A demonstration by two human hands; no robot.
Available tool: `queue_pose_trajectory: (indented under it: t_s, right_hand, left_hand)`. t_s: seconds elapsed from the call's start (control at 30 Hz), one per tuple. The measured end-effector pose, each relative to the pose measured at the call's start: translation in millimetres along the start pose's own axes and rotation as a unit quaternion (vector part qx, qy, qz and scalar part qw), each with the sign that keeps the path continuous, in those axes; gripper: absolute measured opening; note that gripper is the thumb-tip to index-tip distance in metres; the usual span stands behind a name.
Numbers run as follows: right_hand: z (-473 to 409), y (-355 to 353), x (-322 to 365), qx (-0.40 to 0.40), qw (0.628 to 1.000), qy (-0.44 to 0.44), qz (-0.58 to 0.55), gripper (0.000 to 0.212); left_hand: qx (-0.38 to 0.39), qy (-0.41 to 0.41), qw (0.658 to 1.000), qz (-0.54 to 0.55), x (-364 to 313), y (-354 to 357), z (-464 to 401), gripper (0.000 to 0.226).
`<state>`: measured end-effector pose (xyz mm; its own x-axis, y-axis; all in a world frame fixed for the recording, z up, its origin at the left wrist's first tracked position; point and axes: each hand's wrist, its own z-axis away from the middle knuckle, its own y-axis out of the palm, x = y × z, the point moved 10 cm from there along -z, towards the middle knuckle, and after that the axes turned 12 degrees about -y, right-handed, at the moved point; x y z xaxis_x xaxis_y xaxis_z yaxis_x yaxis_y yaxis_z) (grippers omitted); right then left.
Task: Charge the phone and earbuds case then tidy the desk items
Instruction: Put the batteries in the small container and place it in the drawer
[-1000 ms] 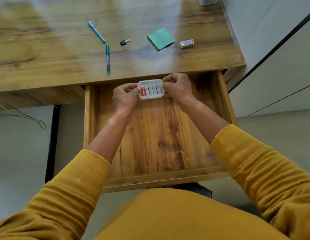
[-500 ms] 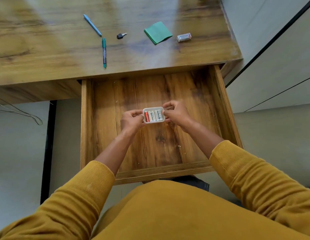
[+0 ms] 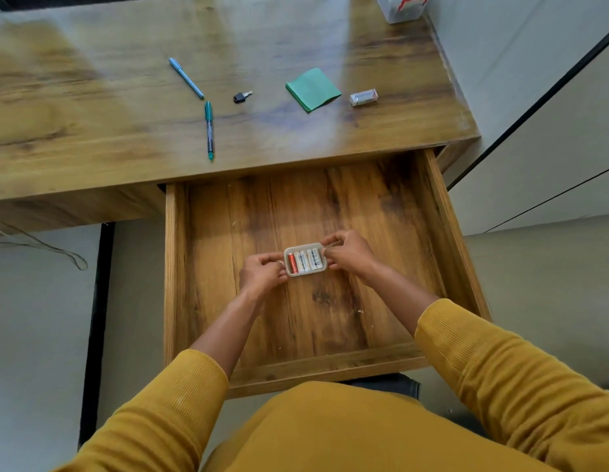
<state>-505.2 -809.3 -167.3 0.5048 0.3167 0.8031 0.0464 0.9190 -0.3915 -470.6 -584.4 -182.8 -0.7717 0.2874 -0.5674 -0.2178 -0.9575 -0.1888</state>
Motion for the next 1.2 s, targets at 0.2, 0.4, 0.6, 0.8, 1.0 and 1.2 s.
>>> queue_pose_trajectory:
  t_s: [0.2, 0.4, 0.6, 0.8, 1.0, 1.2]
  right_hand:
    - [-8, -18, 54, -0.062, 0.985, -0.101, 0.127, 0.014]
    - [-39, -11, 142, -0.081, 0.949, -0.249, 0.173, 0.016]
    - [-83, -12, 219, -0.096, 0.917, -0.336, 0.194, 0.019]
    - [-133, -34, 254, -0.138, 0.903, -0.324, 0.246, 0.026]
    - [-184, -79, 249, -0.176, 0.887, -0.255, 0.342, 0.032]
    - [-231, -119, 242, -0.171, 0.883, -0.195, 0.391, 0.040]
  left_hand:
    - [-0.061, 0.078, 0.994, -0.049, -36, -28, 5, 0.024]
    - [-0.152, 0.205, 0.962, -0.102, -108, -63, 13, 0.019]
    - [-0.199, 0.256, 0.939, -0.116, -181, -91, 11, 0.020]
    - [-0.240, 0.301, 0.910, -0.153, -245, -87, 7, 0.022]
    - [-0.241, 0.338, 0.887, -0.203, -302, -51, -9, 0.022]
    - [-0.286, 0.345, 0.851, -0.273, -354, -33, -41, 0.027]
